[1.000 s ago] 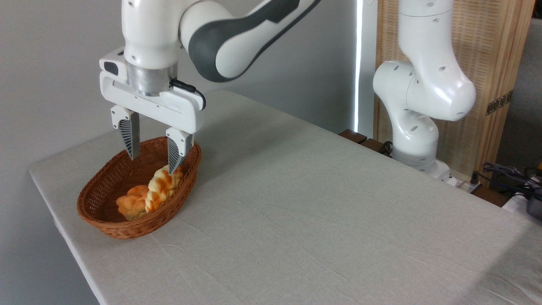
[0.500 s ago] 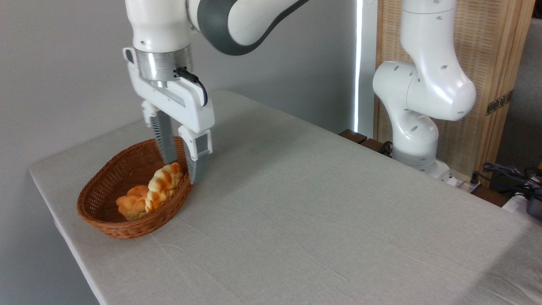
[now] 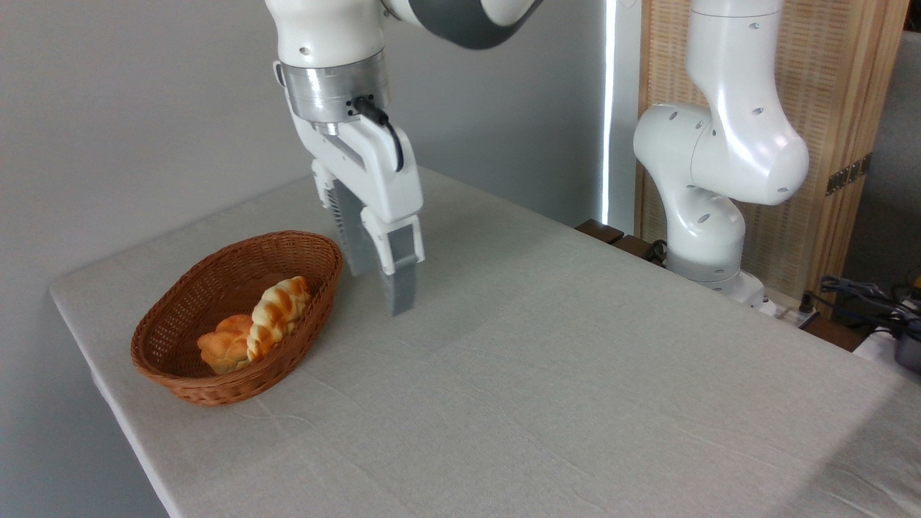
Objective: Put bread into the basket
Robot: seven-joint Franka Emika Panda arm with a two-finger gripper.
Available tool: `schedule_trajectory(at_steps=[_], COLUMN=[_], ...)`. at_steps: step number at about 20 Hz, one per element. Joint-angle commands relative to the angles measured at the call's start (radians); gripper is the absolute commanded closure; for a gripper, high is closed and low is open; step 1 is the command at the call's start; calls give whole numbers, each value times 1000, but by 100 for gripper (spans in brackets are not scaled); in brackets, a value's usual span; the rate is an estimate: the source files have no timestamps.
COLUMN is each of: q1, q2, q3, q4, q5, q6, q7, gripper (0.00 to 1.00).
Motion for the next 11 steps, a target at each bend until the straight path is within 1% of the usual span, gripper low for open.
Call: schedule_trajectory(at_steps=[1,2,3,6,8,9,11], q1=[-5,-3,-5,-6,-6,-6,-6], q2=[-16,-16,-18,-29,-30,-30,-29], q3=[4,7,22,23,28,30,30], q4=[3,4,4,4,4,4,4], q5=[77,74,70,58,-5,-22,-25], q6=[-44,-44,-44,-41,-36,-35,-33], q7=[-72,-139,-170,-173,-178,-178,-178], gripper=[0,0,0,0,0,0,0])
